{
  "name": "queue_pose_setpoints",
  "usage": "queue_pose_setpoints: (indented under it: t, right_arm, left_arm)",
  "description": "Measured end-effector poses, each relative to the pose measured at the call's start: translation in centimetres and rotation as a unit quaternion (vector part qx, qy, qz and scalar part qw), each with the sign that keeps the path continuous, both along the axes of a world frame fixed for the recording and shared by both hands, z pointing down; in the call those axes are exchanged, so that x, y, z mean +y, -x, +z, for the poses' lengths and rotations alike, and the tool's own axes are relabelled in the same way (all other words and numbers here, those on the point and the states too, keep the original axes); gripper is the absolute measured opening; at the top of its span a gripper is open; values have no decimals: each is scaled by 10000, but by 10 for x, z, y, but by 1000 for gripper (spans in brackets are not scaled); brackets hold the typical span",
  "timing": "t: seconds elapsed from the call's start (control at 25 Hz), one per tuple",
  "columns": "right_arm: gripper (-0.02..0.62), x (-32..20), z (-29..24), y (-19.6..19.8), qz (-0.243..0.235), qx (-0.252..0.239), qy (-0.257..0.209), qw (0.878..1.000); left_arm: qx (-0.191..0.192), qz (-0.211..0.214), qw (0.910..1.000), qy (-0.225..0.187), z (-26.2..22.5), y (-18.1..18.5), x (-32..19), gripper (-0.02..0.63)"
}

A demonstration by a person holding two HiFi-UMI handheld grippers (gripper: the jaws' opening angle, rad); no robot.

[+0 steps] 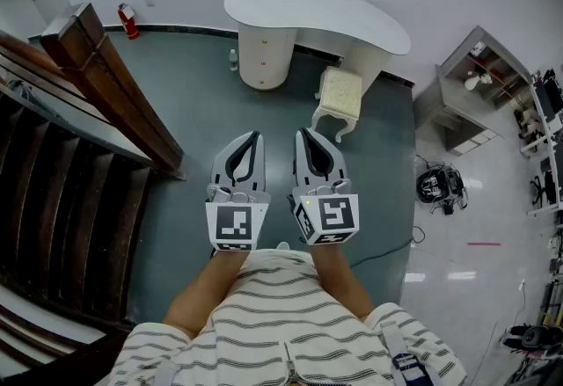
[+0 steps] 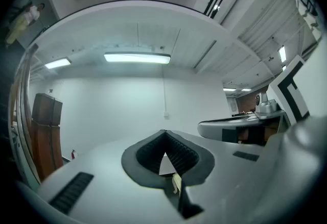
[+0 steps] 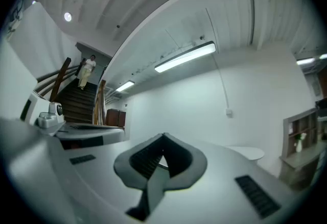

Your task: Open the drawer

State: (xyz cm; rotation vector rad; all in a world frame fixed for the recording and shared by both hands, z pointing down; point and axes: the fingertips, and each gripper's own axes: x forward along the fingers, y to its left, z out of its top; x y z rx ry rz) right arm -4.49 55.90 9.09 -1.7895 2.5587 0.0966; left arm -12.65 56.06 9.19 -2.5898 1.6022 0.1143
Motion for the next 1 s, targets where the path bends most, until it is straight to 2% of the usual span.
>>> queue_pose_setpoints:
  t: [0.24, 0.48, 0.8, 1.0]
  right_arm:
    - [14, -6, 3, -19, -144, -111, -28, 9998]
    - [14, -6, 9, -48, -519, -236, 1, 9984]
    - [14, -28, 17, -60, -587, -241, -10, 9980]
    - [14, -62, 12, -54, -556, 111, -362, 9977]
  left_arm:
    - [-36, -116, 9999, -33, 1, -18, -5, 0]
    - [-87, -125, 9998, -145, 1, -54, 1, 0]
    - [-301, -355, 9989, 53, 16, -64, -17, 0]
    - [-376, -322, 9988, 66, 29, -64, -52, 0]
